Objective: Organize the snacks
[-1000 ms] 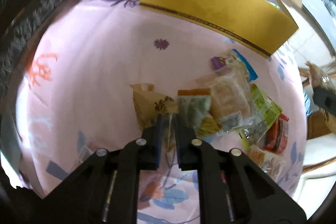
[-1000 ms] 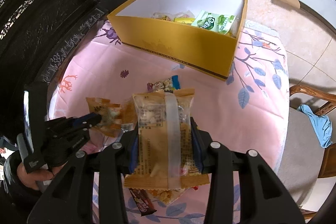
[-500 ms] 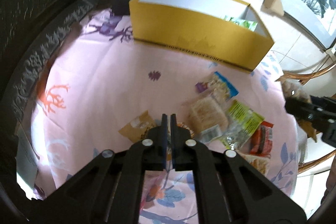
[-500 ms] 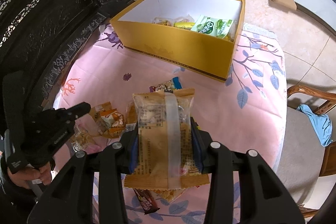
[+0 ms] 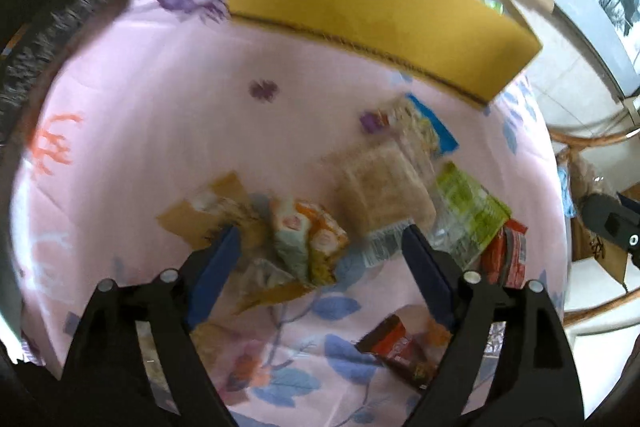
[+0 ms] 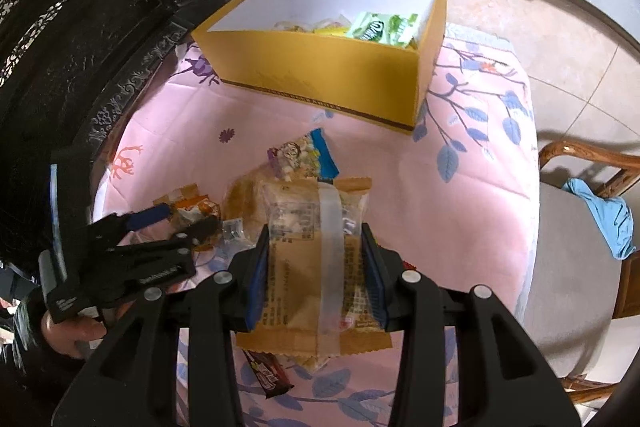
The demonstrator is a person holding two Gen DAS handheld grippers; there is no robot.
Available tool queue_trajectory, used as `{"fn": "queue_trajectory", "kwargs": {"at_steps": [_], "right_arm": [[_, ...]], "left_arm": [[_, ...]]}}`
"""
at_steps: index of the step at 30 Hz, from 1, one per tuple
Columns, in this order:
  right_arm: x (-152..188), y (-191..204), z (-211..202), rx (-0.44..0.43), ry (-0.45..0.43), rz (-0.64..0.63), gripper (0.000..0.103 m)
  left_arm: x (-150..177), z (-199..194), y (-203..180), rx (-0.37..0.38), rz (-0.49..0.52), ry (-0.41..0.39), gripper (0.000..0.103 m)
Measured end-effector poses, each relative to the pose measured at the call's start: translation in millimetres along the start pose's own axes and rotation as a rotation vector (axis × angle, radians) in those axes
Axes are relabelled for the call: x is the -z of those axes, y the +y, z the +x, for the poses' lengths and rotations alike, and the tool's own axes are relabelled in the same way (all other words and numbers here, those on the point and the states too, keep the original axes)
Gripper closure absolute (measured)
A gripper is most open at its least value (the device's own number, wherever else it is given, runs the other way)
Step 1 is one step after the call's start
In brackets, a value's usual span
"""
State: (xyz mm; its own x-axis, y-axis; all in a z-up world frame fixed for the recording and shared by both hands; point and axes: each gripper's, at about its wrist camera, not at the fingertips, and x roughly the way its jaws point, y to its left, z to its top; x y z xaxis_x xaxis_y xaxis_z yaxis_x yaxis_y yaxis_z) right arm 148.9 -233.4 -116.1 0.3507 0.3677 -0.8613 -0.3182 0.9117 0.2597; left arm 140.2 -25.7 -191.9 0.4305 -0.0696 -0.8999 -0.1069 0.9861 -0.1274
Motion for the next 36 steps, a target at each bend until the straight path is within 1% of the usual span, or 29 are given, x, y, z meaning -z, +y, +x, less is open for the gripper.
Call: {"fn": "queue_trajectory", "kwargs": {"at_steps": [3, 5, 8, 10, 11, 13, 15, 16, 19, 20, 21, 24, 28, 36], "right_arm": [[0.5, -1.0, -1.1, 0.002, -0.008, 0.008, 0.061], [0.9, -1.9, -2.3, 0.003, -0.015, 0.012, 0.061], [1.3, -2.9, -1.8, 0.006, -0.015, 0.018, 0.061], [2.0, -3.8, -0.6, 0.007, -0.011, 0.023, 0.061], [2.6, -4.2, -0.2, 0.006, -0.009, 0.025, 0.061], [2.7, -4.6, 0.2, 0.006, -0.007, 0.025, 0.061], [2.8, -5.4, 0.6, 0.008, -0.004, 0.027, 0.061], [2.6, -6.1, 0.5, 0.009, -0.006, 0.029, 0.061], [2.6, -7.7, -0.2, 0.008, -0.011, 0.043, 0.061], [2.8, -7.7, -0.1, 0.008, -0.01, 0.046, 0.061], [3.1, -7.7, -0.2, 0.007, -0.009, 0.046, 0.061], [4.1, -6.3, -2.0, 0.007, -0.012, 0.045, 0.061], [4.5, -9.6, -6.1, 0.012, -0.021, 0.058, 0.061], [6.9, -9.7, -10.6, 0.008, -0.029, 0.064, 0.061]], "left_arm": [[0.6, 11.0, -6.4, -0.039, 0.043, -0.007, 0.011], [-1.9, 14.9, -11.9, -0.04, 0.074, -0.012, 0.01], [-6.0, 18.9, -21.7, -0.048, 0.115, -0.026, 0.01], [-5.3, 21.1, -30.0, -0.043, 0.159, -0.037, 0.013], [-4.9, 21.6, -34.1, -0.027, 0.183, -0.038, 0.023], [-6.9, 22.2, -34.6, -0.024, 0.166, -0.039, 0.029], [-9.6, 22.4, -29.7, 0.005, 0.132, -0.033, 0.038], [-11.2, 21.6, -28.1, 0.011, 0.125, -0.026, 0.042], [-15.3, 16.6, -24.8, 0.031, 0.113, -0.017, 0.07], [-15.5, 14.6, -25.2, 0.015, 0.116, -0.018, 0.086], [-15.5, 11.7, -25.6, 0.026, 0.11, -0.02, 0.089], [-11.6, 7.3, -30.3, 0.056, 0.12, -0.009, 0.092], [-8.1, -9.5, -39.4, 0.087, 0.156, -0.045, 0.094], [-12.9, -36.5, -40.3, 0.097, 0.162, -0.096, 0.094]]}}
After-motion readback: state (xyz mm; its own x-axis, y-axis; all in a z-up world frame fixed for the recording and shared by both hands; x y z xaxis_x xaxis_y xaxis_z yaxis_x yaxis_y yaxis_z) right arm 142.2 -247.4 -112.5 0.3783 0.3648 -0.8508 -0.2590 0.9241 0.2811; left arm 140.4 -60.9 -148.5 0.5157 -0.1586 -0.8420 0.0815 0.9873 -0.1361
